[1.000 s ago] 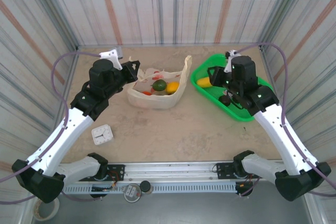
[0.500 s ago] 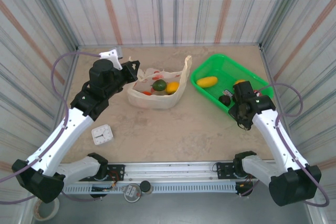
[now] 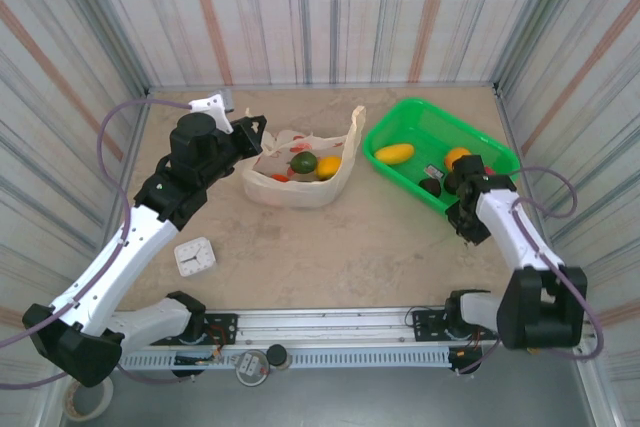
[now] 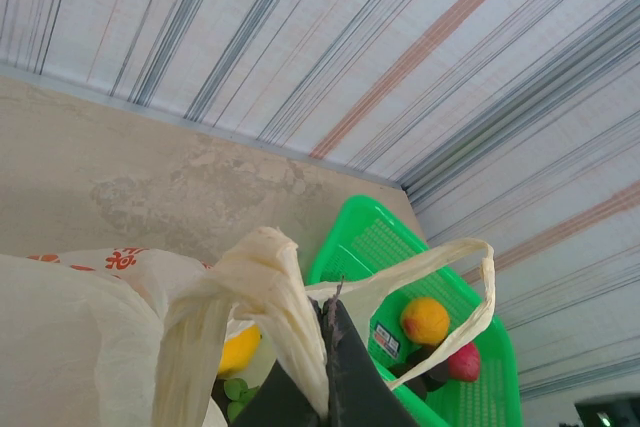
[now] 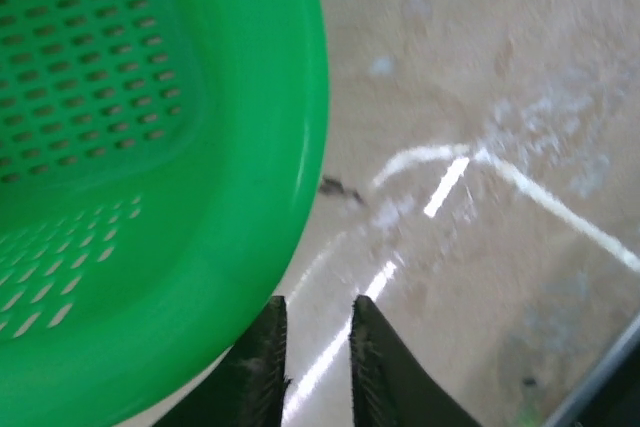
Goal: Place the fake fruits into the plastic bag and tie a complex knot
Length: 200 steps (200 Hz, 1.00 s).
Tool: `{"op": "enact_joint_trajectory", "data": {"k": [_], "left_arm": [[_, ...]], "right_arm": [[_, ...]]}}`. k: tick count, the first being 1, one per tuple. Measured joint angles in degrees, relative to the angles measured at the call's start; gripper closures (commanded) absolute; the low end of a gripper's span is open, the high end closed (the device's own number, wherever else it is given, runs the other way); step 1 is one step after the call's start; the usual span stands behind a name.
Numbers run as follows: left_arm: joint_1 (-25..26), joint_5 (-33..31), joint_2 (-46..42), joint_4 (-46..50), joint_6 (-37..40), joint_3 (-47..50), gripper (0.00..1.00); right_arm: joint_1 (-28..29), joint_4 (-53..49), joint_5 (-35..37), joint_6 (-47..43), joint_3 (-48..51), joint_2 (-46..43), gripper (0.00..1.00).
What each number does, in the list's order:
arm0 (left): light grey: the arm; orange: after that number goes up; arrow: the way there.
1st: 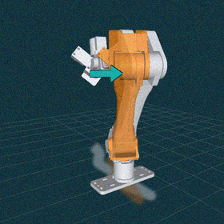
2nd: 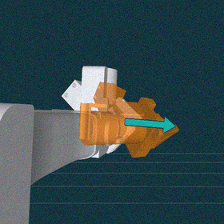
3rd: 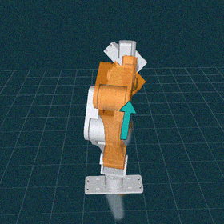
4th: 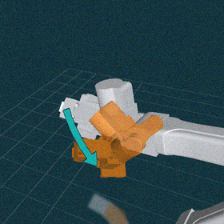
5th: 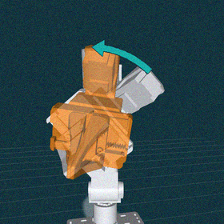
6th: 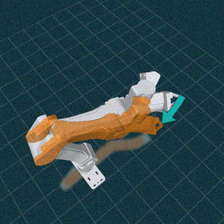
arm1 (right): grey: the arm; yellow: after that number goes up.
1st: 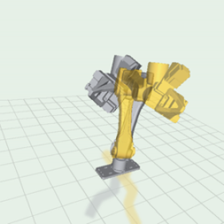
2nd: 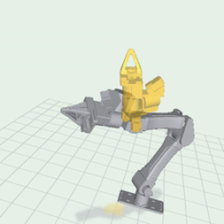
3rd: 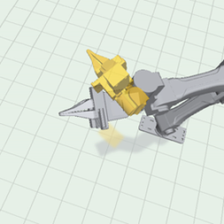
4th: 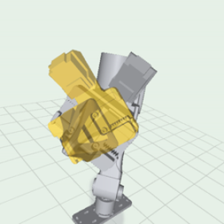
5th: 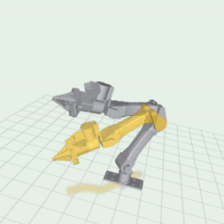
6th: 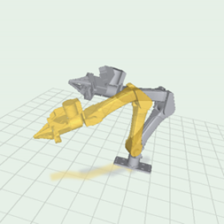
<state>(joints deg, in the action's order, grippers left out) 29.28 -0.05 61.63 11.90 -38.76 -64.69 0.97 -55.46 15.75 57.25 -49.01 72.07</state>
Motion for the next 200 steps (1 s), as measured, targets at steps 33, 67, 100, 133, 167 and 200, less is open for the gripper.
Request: {"op": "enact_joint_trajectory", "data": {"k": [33,67,100,133,167,200], "left_arm": [[0.07,-0.04,0.00,0.02,0.02,0.00,1.00],[0.11,-0.09,0.00,0.07,0.04,0.00,1.00],[0.11,-0.61,0.00,0.07,0.22,0.00,1.00],[0.09,-0.61,0.00,0.04,0.20,0.00,1.00],[0.04,-0.39,0.00,0.00,0.17,0.00,1.00],[0.04,0.04,0.26,-0.20,0.04,0.02,1.00]], "right_arm": [[-2.29,8.09,0.94,-3.13,-10.75,14.78,0.74],[-2.56,15.93,-1.36,-7.50,-25.57,28.61,0.72],[-0.13,20.59,-5.49,-12.70,-30.73,30.97,0.66],[5.81,23.96,-9.03,-18.23,-24.72,21.44,0.60],[12.00,30.91,-16.81,-26.14,-13.99,0.09,0.47],[19.19,44.41,-26.45,-34.42,-8.33,-11.67,0.33]]}}
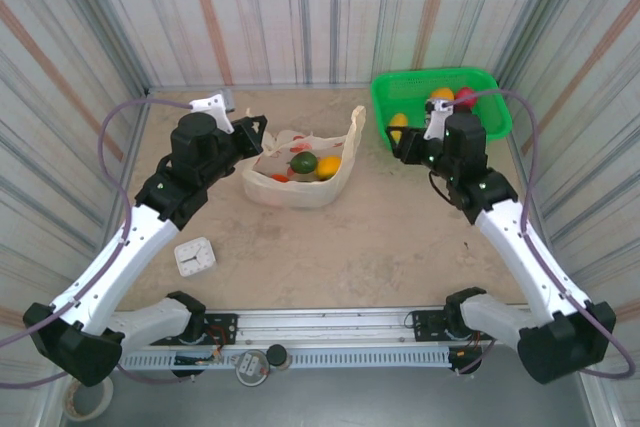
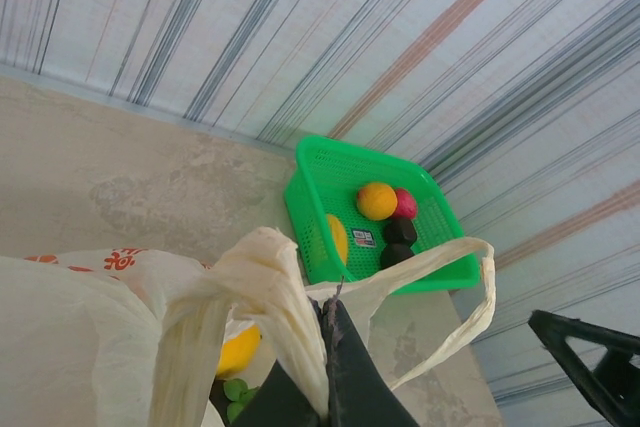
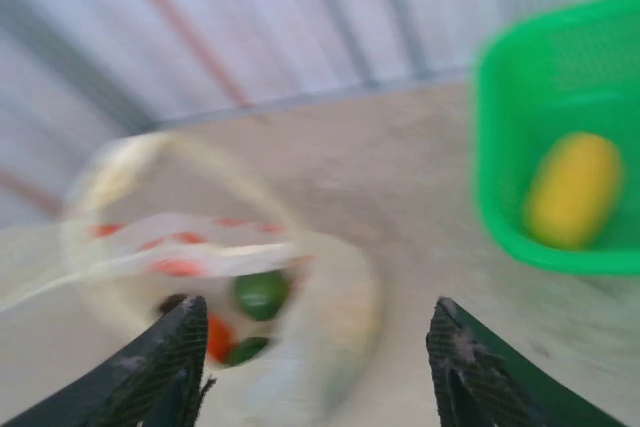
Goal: Place the fake fruits into the plastic bag and tie a complex knot
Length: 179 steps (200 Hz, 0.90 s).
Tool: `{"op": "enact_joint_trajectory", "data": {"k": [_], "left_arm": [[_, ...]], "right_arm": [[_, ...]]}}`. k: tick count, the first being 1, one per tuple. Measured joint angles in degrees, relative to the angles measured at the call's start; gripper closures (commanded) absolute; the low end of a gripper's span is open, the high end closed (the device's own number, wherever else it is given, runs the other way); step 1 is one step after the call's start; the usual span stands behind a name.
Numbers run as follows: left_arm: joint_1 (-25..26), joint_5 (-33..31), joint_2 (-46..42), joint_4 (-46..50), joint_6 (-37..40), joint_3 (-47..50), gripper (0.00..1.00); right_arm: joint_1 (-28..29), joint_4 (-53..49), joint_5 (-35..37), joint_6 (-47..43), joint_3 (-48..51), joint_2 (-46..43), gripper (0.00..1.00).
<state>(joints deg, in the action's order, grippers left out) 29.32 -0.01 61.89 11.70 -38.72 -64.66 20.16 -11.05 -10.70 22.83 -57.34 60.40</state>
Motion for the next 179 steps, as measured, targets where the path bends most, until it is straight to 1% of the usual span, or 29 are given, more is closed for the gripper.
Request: {"op": "enact_joint_trajectory", "data": {"k": [12,24,42,57,66,71,85,93,100,110,115,143,179], "left_arm": [[-0.09,0.02,0.00,-0.02,-0.02,0.15,1.00],[-0.11,0.00,0.00,-0.02,-0.02,0.33,1.00],[-0.39,0.04,0.00,-0.02,-0.02,0.48,1.00],[-0.50,0.02,0.00,-0.02,-0.02,0.57,1.00],[-0.63,0.02,0.00,-0.02,-0.02,0.57,1.00],[-0.66,0.04,0.00,-0.04,-0.02,0.57,1.00],[-0.76,0.07,0.00,-0.02,-0.02,0.57,1.00],[-0.76,0.04,0.00,-0.04,-0.02,0.57,1.00],[-0.76,0.13,0.00,-0.04,-0.02,0.57,1.00],[-0.76,0.26,0.00,-0.04,-0.02,0.57,1.00],[-0.76,0.35,-0.02,-0.04,-0.02,0.57,1.00],[-0.76,0.39,-0.52,-0.37,0.00,0.57,1.00],[-0.76,0.39,-1.84,-0.61,0.00,-1.70,1.00]], "right_arm": [[3.30,2.86,-2.91,-1.81,0.46,-0.39,0.31],[5.51,5.40,-5.77,-2.29,-0.11,1.42,0.30],[6.45,7.52,-8.26,-2.05,-2.47,6.25,0.30],[7.02,8.48,-8.70,-1.33,-5.16,11.19,0.34],[7.28,8.44,-8.66,-0.61,-6.86,13.84,0.39],[7.32,8.44,-8.55,-0.39,-7.87,15.39,0.43],[7.54,8.24,-8.20,0.63,-10.75,19.10,0.63],[7.54,7.91,-7.87,1.03,-12.41,20.76,0.72],[7.52,7.72,-7.43,1.18,-13.81,21.90,0.76],[7.50,7.37,-6.93,1.09,-15.58,22.69,0.78],[7.45,7.21,-6.62,1.09,-16.39,22.80,0.80],[6.25,5.95,-6.05,0.68,-20.06,21.81,1.00],[4.04,1.01,-7.48,0.57,-28.48,20.68,1.00]]}}
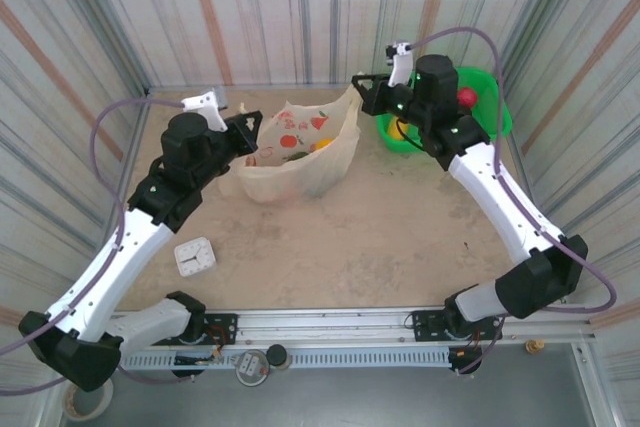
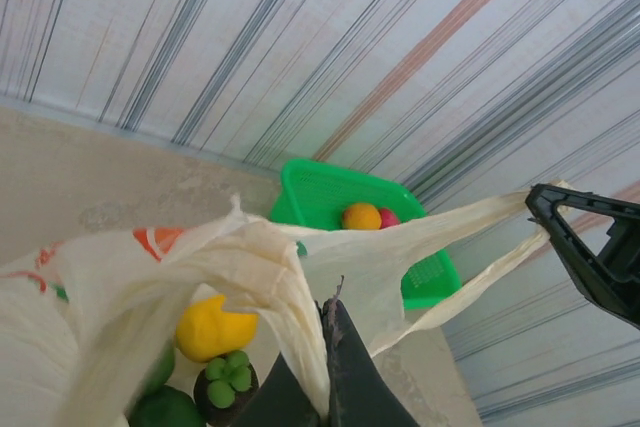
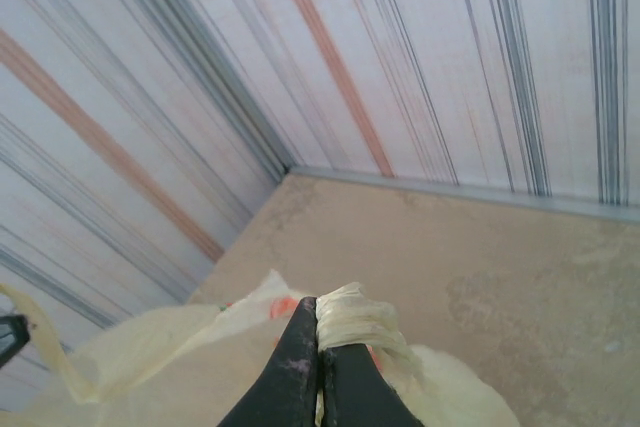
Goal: Place the fake fruits into the plastic bag and tie a complex knot
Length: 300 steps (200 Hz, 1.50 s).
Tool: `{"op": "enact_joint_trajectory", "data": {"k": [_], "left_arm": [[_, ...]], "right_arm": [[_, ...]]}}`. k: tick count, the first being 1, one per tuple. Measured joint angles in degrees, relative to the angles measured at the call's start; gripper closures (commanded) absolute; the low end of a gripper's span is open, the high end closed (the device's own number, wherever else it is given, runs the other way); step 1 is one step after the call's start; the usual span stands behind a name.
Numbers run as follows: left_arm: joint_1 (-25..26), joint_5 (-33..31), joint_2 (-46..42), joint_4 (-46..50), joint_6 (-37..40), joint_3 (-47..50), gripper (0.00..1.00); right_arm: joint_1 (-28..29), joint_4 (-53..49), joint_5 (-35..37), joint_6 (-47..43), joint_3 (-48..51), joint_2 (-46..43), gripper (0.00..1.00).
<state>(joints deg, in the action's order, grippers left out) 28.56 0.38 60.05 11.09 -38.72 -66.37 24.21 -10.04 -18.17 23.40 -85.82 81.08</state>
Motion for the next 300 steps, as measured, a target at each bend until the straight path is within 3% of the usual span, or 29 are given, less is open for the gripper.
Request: {"op": "enact_joint_trajectory", "data": {"k": [43,72,128,159,222,249,300], "left_arm": [[0.00,0.09,-2.62,-1.20,-1.25,-1.64,1.00],[0.00,2.86,-3.13,-3.82,-4.66,0.52,1.00],[2.03,7.74,-2.32,-5.68,-9.29,4.55,1.00],[4.92,8.02,-2.08,-5.81,-8.92,2.93,1.00],[7.96,6.40,-1.84,-5.38,-3.65,-1.46,1.00],[8.39,5.75,-1.77,-4.72,0.15,-1.53,0.86],[8.70,7.15,-1.64,-1.42,9.66,-1.79,0.48]], "right_arm": [[-2.95,-3.54,-3.15,-0.59,-1.77,-5.03,1.00],[-4.98,-2.40,-4.68,-0.57,6.01,-10.75,1.00],[-3.08,0.07,-6.91,-0.07,15.47,-15.39,1.00],[-0.39,0.94,-7.65,-0.83,14.12,-15.85,1.00],[-2.36,1.27,-7.74,-1.60,5.79,-14.47,1.00],[-3.96,2.14,-9.05,-1.51,6.43,-13.62,1.00],[-6.43,3.02,-10.99,-1.31,9.22,-13.29,1.00]]}}
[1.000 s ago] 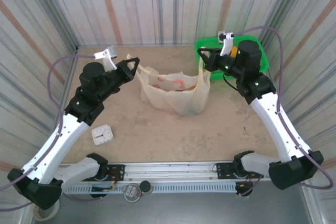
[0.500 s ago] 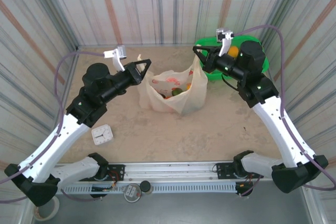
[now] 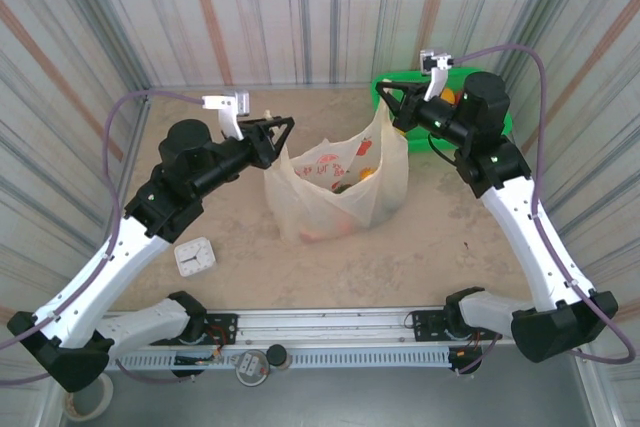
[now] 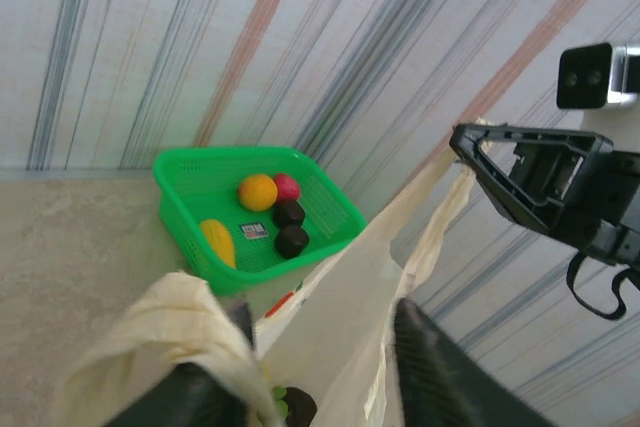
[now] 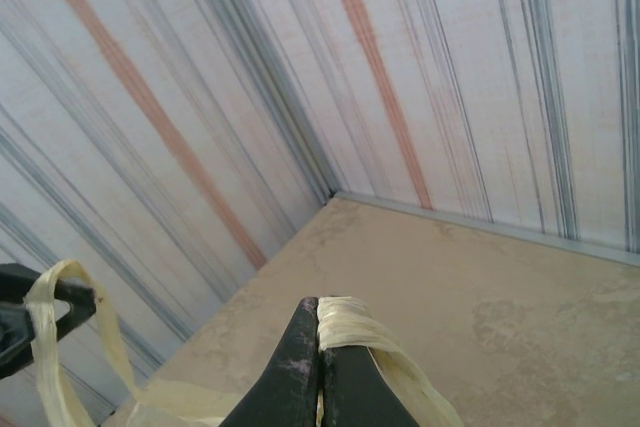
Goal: Place the fake fruits into the plastic bag and tie a complex knot
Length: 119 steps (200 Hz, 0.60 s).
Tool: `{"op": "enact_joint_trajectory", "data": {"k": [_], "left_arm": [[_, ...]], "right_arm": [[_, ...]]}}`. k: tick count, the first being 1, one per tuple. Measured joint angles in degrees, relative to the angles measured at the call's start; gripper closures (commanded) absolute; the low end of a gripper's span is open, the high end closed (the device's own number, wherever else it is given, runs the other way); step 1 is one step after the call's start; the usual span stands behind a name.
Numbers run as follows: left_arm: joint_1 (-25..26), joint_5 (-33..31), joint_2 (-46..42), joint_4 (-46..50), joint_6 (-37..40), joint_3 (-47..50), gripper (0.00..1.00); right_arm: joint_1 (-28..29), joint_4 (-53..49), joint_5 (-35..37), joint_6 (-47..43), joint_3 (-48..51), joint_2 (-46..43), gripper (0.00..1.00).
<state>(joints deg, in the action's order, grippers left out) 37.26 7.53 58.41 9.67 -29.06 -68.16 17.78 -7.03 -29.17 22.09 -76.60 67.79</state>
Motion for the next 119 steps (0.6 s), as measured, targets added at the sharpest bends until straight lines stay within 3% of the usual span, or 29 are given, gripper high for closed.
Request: {"op": "enact_joint_trajectory", "data": {"k": [21,51,98,119], "left_arm": [[0.63,0.20,-0.04,1.62,4.52,-0.15,0.38],[4.11,-1.14,-0.09,3.93,14.16,-2.32,0.37],[19.61,-11.47,-0.09,2.12,37.70,-6.82,0.42],[23.08,-15.91,0.15,-0.33,46.29,-5.40,0.43]], "right_arm": [[-1.07,1.18,-0.72,0.20,0.00,0.02,1.00],[-1.42,2.16,-1.33,0.37,0.00,0.13,1.00],[-1.44,2.73,-1.70,0.37,0.00,0.66,1.00],[-1.77,2.80,-1.68,0.37,0.00,0.72,1.00]]}}
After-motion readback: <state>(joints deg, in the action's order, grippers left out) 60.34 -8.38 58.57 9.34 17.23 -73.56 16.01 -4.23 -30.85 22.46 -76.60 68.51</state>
